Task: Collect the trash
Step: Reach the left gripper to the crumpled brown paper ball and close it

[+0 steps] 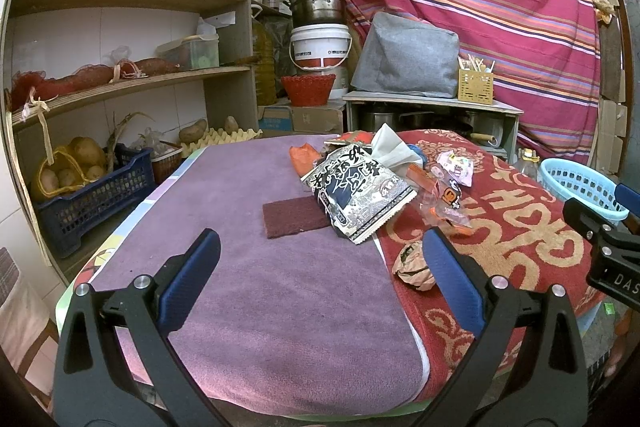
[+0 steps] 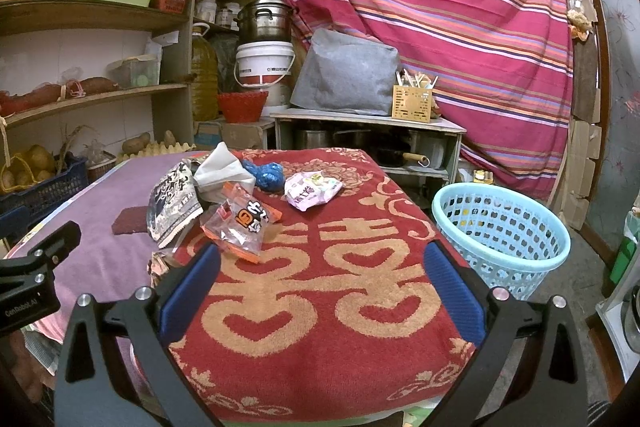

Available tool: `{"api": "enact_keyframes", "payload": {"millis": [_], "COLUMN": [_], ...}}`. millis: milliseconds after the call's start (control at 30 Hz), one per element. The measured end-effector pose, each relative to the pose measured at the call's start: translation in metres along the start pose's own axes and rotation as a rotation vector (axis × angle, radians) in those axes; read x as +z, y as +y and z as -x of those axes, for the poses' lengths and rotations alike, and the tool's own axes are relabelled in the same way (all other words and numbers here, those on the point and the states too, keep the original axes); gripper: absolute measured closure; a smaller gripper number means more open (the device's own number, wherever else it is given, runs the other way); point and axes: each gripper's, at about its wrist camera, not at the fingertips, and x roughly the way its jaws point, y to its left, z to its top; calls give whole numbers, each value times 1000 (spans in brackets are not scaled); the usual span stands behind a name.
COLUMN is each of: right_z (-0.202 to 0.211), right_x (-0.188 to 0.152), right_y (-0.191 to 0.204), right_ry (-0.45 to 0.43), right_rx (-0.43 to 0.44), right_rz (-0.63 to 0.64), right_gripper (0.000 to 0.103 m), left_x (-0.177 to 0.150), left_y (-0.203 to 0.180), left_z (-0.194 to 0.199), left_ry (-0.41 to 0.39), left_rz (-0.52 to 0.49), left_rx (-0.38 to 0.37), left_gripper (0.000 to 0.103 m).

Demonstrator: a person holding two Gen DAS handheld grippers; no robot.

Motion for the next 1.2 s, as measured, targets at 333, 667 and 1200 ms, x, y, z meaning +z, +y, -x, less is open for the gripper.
{"api": "enact_keyframes", "payload": {"millis": [333, 667, 1200], "right_z": [0, -2, -23], "right_x": [0, -3, -1], "right_y": [-2, -9, -42], "right_ry": [1, 6, 22], "right_rx": [1, -1, -67], "right_rz": [-2, -7, -22], "right_gripper": [4, 4, 4], "left_x": [0, -4, -9], "left_y": [0, 5, -17], "left_z": [0, 1, -31], "left_ry": [0, 10, 96], "left_rz": [0, -6, -7], "left_rx": [0, -2, -72], "left_gripper": [5, 5, 5]}}
